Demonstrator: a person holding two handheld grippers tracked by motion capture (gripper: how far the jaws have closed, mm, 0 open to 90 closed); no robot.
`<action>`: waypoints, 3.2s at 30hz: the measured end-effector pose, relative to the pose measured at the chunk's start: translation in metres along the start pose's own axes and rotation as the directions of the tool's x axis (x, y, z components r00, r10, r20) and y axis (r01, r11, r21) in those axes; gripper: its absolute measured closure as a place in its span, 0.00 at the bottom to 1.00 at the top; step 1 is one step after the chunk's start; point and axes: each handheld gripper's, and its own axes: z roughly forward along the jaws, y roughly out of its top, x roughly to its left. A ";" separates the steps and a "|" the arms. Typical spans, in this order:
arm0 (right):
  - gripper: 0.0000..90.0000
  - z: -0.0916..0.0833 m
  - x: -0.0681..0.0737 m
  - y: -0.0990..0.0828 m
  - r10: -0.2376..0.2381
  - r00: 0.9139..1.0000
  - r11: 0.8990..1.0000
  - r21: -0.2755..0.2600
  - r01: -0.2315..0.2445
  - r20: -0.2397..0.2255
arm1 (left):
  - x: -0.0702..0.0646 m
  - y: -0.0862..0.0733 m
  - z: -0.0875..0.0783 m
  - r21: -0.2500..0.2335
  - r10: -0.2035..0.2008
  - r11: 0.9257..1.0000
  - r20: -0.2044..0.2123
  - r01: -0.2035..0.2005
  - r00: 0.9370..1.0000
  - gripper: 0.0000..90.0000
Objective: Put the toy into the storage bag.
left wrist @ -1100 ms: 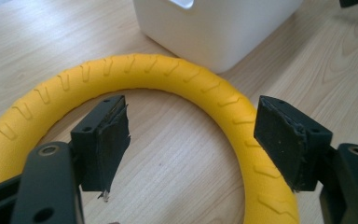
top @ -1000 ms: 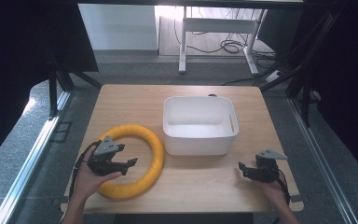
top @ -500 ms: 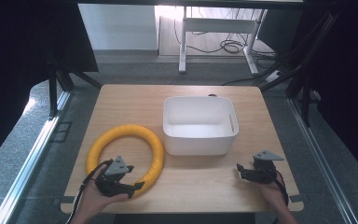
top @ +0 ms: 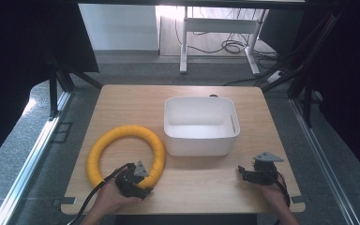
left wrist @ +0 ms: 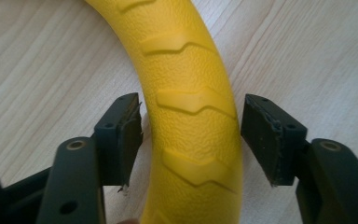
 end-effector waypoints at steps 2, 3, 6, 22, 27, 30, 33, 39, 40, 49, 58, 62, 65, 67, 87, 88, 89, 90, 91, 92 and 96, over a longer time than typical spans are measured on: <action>0.23 0.000 0.000 0.000 -0.002 1.000 1.000 0.001 0.002 0.003 | 0.002 0.001 0.003 0.016 -0.011 1.000 0.018 0.011 1.000 0.50; 0.23 0.000 0.001 0.000 -0.001 1.000 1.000 -0.001 0.001 0.002 | 0.002 0.001 0.003 0.016 -0.011 1.000 0.018 0.011 1.000 0.52; 0.23 -0.001 0.000 0.000 -0.003 1.000 1.000 -0.002 0.003 0.004 | 0.003 0.001 0.003 0.017 -0.011 1.000 0.026 0.010 1.000 0.54; 0.23 -0.002 0.001 0.000 0.005 1.000 1.000 -0.012 -0.005 0.014 | 0.022 -0.011 -0.057 -0.172 -0.045 0.984 0.018 0.048 0.999 0.57; 0.23 -0.002 0.001 0.000 0.000 1.000 1.000 -0.016 0.000 0.019 | 0.039 -0.011 -0.093 -0.282 -0.085 0.956 0.008 0.084 0.996 0.57; 0.23 -0.001 0.001 0.000 0.004 1.000 1.000 -0.016 -0.004 0.020 | 0.042 -0.009 -0.102 -0.303 -0.086 0.949 0.002 0.083 0.996 0.57; 0.23 -0.001 0.000 -0.001 0.004 1.000 1.000 -0.014 -0.004 0.023 | 0.045 -0.003 -0.120 -0.361 -0.083 0.930 -0.008 0.075 0.997 0.57; 0.23 -0.001 0.000 -0.001 0.005 1.000 1.000 -0.015 -0.005 0.030 | 0.048 0.006 -0.137 -0.445 -0.063 0.892 0.048 0.077 0.997 0.57; 0.23 -0.001 0.000 -0.001 0.005 1.000 1.000 -0.015 -0.005 0.030 | 0.049 0.007 -0.138 -0.452 -0.063 0.888 0.053 0.080 0.997 0.57; 0.23 -0.001 -0.003 -0.002 0.015 0.999 1.000 -0.020 -0.015 0.035 | 0.055 0.009 -0.137 -0.446 -0.097 0.889 0.037 0.103 0.995 0.57; 0.23 0.000 -0.002 -0.002 0.015 0.999 1.000 -0.019 -0.015 0.036 | 0.063 0.010 -0.150 -0.477 -0.114 0.870 0.052 0.125 0.992 0.57; 0.23 0.000 -0.002 -0.002 0.016 0.999 1.000 -0.018 -0.016 0.042 | 0.066 0.011 -0.155 -0.486 -0.119 0.865 0.050 0.128 0.992 0.57; 0.23 0.000 -0.002 -0.002 0.016 0.999 1.000 -0.020 -0.015 0.043 | 0.068 0.013 -0.163 -0.499 -0.122 0.857 0.044 0.128 0.992 0.57; 0.23 0.000 -0.002 -0.002 0.016 0.999 1.000 -0.021 -0.015 0.043 | 0.070 0.015 -0.169 -0.509 -0.121 0.852 0.043 0.126 0.992 0.57; 0.24 -0.001 -0.003 -0.002 0.024 0.999 1.000 -0.017 -0.023 0.044 | 0.067 0.073 -0.215 -0.603 -0.027 0.795 0.061 0.059 0.998 0.57; 0.24 -0.001 -0.003 -0.002 0.025 0.999 1.000 -0.018 -0.024 0.045 | 0.067 0.076 -0.217 -0.605 -0.021 0.794 0.061 0.054 0.998 0.57; 0.24 -0.001 -0.003 -0.002 0.023 0.999 1.000 -0.018 -0.022 0.045 | 0.067 0.083 -0.221 -0.608 -0.011 0.793 0.059 0.045 0.998 0.57; 0.24 -0.001 -0.003 -0.002 0.023 0.999 1.000 -0.018 -0.022 0.045 | 0.067 0.083 -0.221 -0.608 -0.011 0.793 0.059 0.045 0.998 0.57; 0.24 -0.001 -0.004 -0.002 0.023 0.999 1.000 -0.019 -0.023 0.044 | 0.066 0.089 -0.225 -0.613 -0.002 0.789 0.056 0.036 0.998 0.57; 0.24 -0.001 -0.004 -0.002 0.022 0.999 1.000 -0.019 -0.021 0.044 | 0.066 0.089 -0.225 -0.613 -0.002 0.789 0.056 0.036 0.998 0.57; 0.24 0.000 -0.004 -0.002 0.029 0.999 0.999 -0.020 -0.028 0.045 | 0.064 0.101 -0.232 -0.623 0.018 0.782 0.059 0.023 0.998 0.57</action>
